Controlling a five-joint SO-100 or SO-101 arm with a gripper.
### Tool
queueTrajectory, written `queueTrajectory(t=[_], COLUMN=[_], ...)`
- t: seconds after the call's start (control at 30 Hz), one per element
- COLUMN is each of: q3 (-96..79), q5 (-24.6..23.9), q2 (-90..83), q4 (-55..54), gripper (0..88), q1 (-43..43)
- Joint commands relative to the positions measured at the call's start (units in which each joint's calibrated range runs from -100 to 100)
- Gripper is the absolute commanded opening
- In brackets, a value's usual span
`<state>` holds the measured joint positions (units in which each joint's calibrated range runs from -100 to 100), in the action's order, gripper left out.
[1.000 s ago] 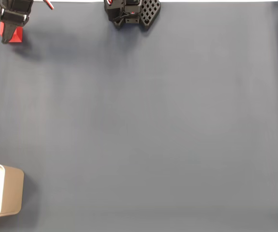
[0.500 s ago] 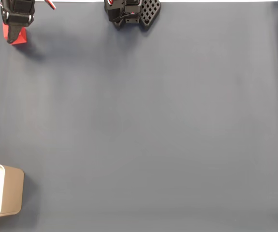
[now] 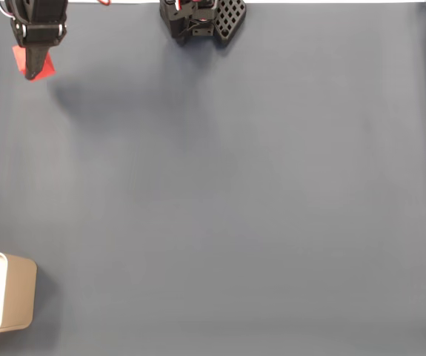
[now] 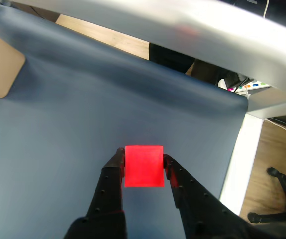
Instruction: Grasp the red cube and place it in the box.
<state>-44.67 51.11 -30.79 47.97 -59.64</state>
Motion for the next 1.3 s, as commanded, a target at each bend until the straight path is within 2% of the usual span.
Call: queueTrajectory(t=[0.0, 0.2, 0.83, 1.27], q3=[7.2, 15.7, 30.0, 44.2], q5=[-0.6, -1.0, 0.1, -0.3], q2=[-3.5, -3.6, -1.5, 10.7], q4=[4.0, 7.6, 9.5, 7.9], gripper=[0.0, 0.0, 0.0, 0.0], q1=[3.5, 8.1, 19.4, 24.0])
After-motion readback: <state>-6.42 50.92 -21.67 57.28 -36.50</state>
